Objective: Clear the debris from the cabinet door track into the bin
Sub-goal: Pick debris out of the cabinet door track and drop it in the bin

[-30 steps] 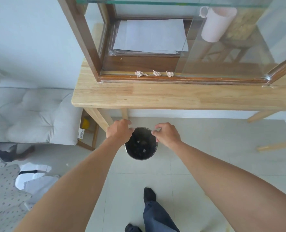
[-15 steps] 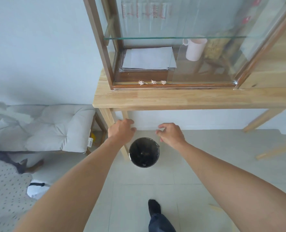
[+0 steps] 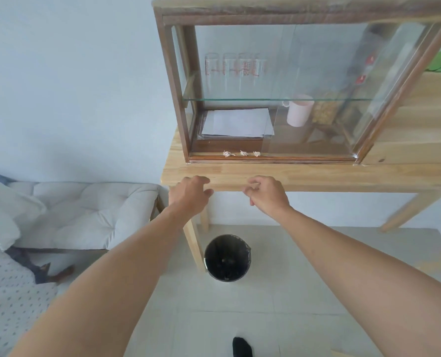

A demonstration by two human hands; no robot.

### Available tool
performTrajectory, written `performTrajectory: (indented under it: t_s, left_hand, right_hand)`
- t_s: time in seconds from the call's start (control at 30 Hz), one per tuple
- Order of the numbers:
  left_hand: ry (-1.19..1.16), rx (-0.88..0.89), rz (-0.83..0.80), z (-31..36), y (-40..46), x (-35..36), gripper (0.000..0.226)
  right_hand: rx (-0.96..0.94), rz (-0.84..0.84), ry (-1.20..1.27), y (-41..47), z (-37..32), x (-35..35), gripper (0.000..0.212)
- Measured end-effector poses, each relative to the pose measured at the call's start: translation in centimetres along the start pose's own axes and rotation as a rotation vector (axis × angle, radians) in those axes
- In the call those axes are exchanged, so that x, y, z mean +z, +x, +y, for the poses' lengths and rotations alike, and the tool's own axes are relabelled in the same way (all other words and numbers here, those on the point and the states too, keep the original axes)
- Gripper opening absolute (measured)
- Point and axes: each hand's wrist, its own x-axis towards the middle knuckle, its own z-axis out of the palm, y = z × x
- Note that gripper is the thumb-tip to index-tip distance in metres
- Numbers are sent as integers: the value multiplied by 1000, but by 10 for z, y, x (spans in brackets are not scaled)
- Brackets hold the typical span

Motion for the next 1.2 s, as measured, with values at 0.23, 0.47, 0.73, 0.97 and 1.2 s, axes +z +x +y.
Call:
performTrajectory:
  t_s: [0.23,0.47,0.73,0.97,1.2]
  left_hand:
    - [3,5,33,9,44,-15,40]
    - [-11,32,53,20,89,-10,37]
    - [-51,41,37,34,120,0,44]
    - [-87,66,16,38,125,11,39]
    - [-129,55,72,36,129,16,23]
  right_hand:
    - [-53,21,5,42,-25,-12,37]
    - [-55,27,-3,88,-29,-12,38]
    - [-56,20,-37,121,-22,-3,50]
    - [-65,42,-78,125,-15,0,39]
    - [-69,80,-25,124,-8,1,32]
